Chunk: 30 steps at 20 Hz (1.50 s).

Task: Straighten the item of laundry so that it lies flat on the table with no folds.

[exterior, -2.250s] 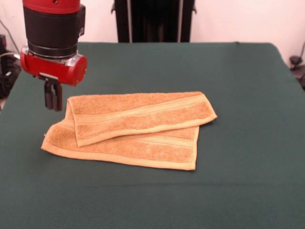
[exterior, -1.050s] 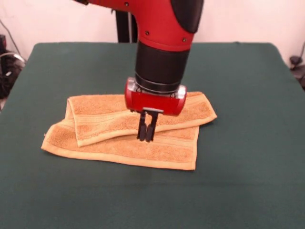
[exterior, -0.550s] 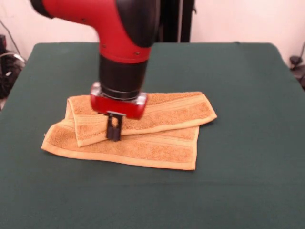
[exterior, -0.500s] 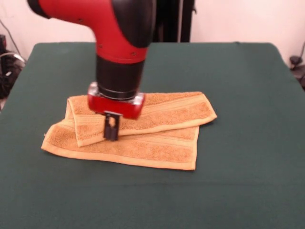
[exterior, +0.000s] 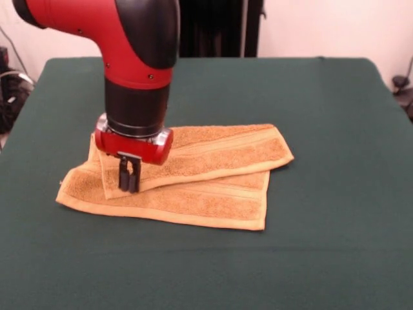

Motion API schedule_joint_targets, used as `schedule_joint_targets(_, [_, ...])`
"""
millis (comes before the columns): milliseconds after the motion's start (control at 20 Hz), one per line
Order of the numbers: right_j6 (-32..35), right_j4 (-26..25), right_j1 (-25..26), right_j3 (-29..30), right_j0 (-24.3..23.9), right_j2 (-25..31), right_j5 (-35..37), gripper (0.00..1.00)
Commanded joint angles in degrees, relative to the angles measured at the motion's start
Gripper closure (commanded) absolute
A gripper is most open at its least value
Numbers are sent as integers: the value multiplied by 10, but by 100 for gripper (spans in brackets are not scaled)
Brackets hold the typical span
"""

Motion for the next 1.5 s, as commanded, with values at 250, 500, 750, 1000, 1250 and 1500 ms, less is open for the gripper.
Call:
schedule_joint_targets(250, [126, 43, 53, -14, 52, 47, -44, 100])
schedule_joint_targets(500, [139, 58, 53, -25, 74, 28, -24, 100])
schedule_joint_targets(750, [134, 65, 67, -43, 87, 16, -23, 100])
schedule_joint_targets(1000, [114, 68, 45, -26, 86, 22, -15, 100])
schedule_joint_targets(1250, [100, 64, 36, -18, 82, 28, -6, 100])
schedule_joint_targets(1500, [87, 49, 22, 16, 78, 28, -14, 100])
